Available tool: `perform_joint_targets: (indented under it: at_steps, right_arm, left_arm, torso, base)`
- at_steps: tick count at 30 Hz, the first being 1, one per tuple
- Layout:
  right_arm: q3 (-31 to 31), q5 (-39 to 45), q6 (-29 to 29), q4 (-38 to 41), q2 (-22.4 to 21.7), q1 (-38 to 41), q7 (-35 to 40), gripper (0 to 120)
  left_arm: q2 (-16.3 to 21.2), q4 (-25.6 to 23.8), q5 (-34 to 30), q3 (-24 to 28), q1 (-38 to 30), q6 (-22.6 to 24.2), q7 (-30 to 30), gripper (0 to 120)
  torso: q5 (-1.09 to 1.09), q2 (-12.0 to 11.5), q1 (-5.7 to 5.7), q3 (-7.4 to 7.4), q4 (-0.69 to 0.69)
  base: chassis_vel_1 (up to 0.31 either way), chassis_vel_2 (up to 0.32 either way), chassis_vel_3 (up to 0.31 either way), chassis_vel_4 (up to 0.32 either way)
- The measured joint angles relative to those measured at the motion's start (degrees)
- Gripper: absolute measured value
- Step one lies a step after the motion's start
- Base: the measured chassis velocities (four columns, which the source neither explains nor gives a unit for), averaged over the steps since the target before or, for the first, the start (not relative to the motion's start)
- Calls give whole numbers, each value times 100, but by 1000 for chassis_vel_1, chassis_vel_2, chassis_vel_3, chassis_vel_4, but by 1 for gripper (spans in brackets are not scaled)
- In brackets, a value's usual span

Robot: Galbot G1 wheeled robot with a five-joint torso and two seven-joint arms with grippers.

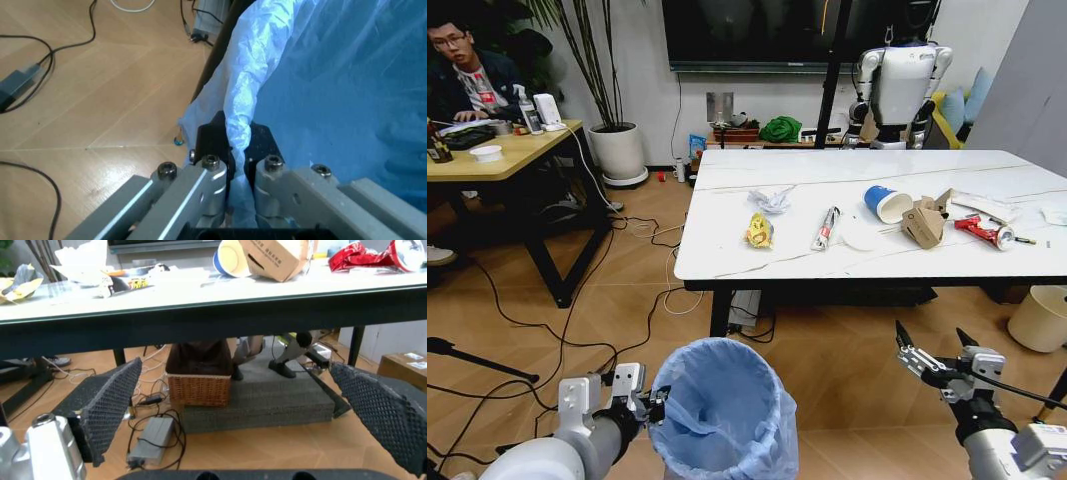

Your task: Pick up the trash bin and place the trash from the table into it.

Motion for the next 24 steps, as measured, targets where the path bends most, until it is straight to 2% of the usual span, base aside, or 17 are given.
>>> perform_joint_targets:
  at_steps: [24]
  right_arm:
    - [-48, -87, 13, -84, 52, 53, -77, 100]
  left_arm:
    - [-7, 7, 76, -71, 63, 0, 116, 0]
  torso:
    - [0, 0, 0, 0, 0]
  base:
    - [0, 0, 0, 0]
